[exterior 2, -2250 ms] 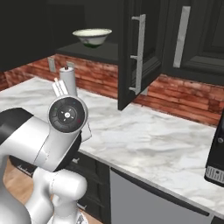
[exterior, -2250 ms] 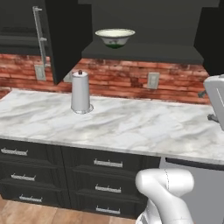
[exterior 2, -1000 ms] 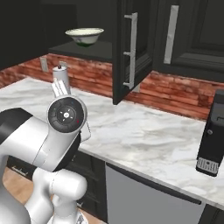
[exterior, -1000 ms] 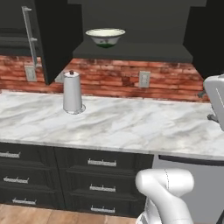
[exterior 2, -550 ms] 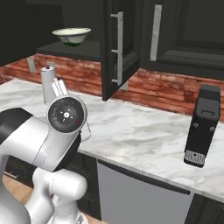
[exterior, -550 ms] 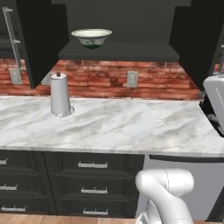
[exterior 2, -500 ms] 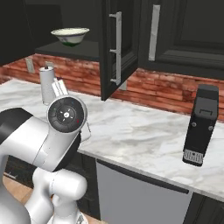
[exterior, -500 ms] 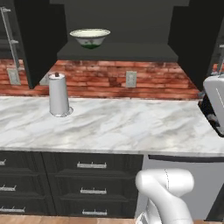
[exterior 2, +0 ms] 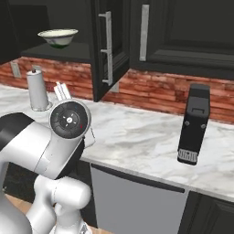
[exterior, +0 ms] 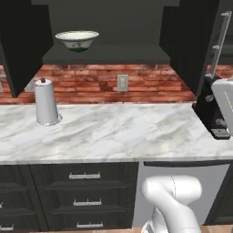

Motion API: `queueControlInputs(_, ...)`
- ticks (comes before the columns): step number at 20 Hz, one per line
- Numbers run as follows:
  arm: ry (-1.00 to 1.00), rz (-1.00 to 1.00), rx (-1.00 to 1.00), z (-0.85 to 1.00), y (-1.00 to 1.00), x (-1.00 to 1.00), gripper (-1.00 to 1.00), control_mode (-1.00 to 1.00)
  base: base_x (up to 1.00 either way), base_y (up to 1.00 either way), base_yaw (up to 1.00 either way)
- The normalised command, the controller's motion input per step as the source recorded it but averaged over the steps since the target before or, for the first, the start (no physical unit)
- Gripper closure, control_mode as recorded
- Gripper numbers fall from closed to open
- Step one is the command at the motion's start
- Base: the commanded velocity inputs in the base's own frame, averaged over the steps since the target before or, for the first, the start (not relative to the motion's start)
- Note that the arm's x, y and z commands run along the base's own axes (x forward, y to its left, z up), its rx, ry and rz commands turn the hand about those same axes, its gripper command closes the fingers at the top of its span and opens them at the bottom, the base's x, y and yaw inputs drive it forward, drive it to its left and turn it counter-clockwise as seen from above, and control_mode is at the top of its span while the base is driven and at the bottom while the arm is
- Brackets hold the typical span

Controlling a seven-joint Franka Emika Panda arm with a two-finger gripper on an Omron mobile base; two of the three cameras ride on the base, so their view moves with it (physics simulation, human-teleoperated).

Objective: Move the bowls from the cabinet to the plates on the dining table.

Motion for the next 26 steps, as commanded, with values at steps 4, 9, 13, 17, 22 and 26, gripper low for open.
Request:
queueControlInputs(4,0.00,0.00,0.00,0.00,0.00,0.00,-1.00,1.00,0.00,0.00,-0.25)
queueControlInputs(9,0.00,0.00,0.00,0.00,0.00,0.00,-1.00,1.00,0.00,0.02,-0.25)
queueControlInputs(13,0.00,0.00,0.00,0.00,0.00,0.00,-1.00,1.00,0.02,0.03,-0.23)
queueControlInputs(17,0.00,0.00,0.00,0.00,0.00,0.00,-1.00,1.00,0.04,0.01,-0.23)
queueControlInputs(22,0.00,0.00,0.00,0.00,0.00,0.00,-1.00,1.00,0.51,-0.10,-0.05)
queueControlInputs(26,0.00,0.00,0.00,0.00,0.00,0.00,-1.00,1.00,0.62,-0.19,0.00)
